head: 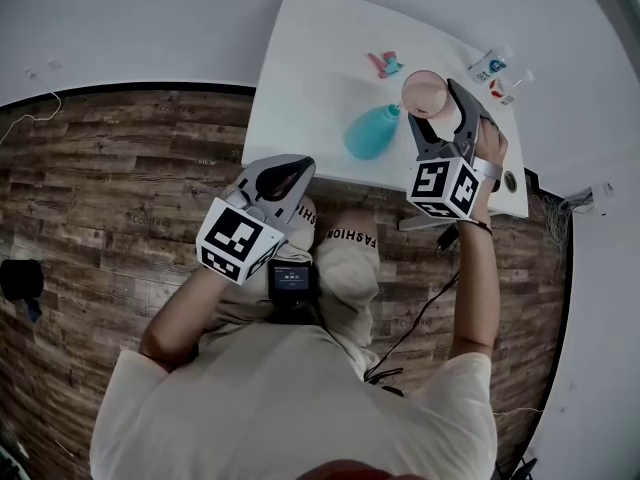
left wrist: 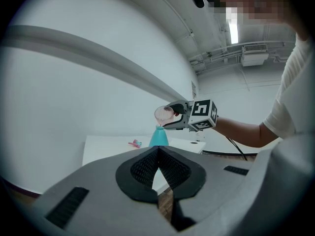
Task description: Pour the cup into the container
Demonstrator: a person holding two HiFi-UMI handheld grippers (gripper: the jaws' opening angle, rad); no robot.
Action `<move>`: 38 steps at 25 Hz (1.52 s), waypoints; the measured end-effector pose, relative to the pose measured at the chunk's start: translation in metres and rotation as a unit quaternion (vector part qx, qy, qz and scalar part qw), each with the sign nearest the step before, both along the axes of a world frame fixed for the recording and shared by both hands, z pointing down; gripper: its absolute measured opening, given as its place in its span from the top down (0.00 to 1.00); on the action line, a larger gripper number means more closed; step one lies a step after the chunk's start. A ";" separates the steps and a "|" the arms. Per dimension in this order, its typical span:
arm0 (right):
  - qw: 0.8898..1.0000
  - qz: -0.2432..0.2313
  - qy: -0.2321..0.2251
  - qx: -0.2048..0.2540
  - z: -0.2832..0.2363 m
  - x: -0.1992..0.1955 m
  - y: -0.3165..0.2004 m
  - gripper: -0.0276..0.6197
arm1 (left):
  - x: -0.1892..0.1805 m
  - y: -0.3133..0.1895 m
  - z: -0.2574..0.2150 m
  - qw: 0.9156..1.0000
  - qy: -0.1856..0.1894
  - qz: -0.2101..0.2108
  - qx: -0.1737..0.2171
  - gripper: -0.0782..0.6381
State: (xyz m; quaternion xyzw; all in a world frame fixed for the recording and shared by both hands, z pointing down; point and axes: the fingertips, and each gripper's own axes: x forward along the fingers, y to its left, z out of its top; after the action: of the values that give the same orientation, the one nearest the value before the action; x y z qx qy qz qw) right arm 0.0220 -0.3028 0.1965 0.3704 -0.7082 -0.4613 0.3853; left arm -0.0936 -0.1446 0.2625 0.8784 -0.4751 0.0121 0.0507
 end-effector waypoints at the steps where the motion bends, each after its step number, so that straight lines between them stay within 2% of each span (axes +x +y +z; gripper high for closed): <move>1: 1.000 0.001 0.001 0.001 0.000 0.000 -0.001 0.39 | 0.000 -0.001 0.000 1.000 0.000 0.000 0.000 0.87; 38: 0.998 0.006 0.026 0.059 -0.010 0.002 -0.002 0.39 | -0.001 0.000 0.005 1.000 0.002 -0.003 -0.007 0.87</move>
State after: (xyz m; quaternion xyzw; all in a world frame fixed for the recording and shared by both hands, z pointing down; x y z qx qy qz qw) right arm 0.0241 -0.3052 0.1867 0.3847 -0.6673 -0.5097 0.3834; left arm -0.0947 -0.1450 0.2673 0.8765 -0.4778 0.0130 0.0579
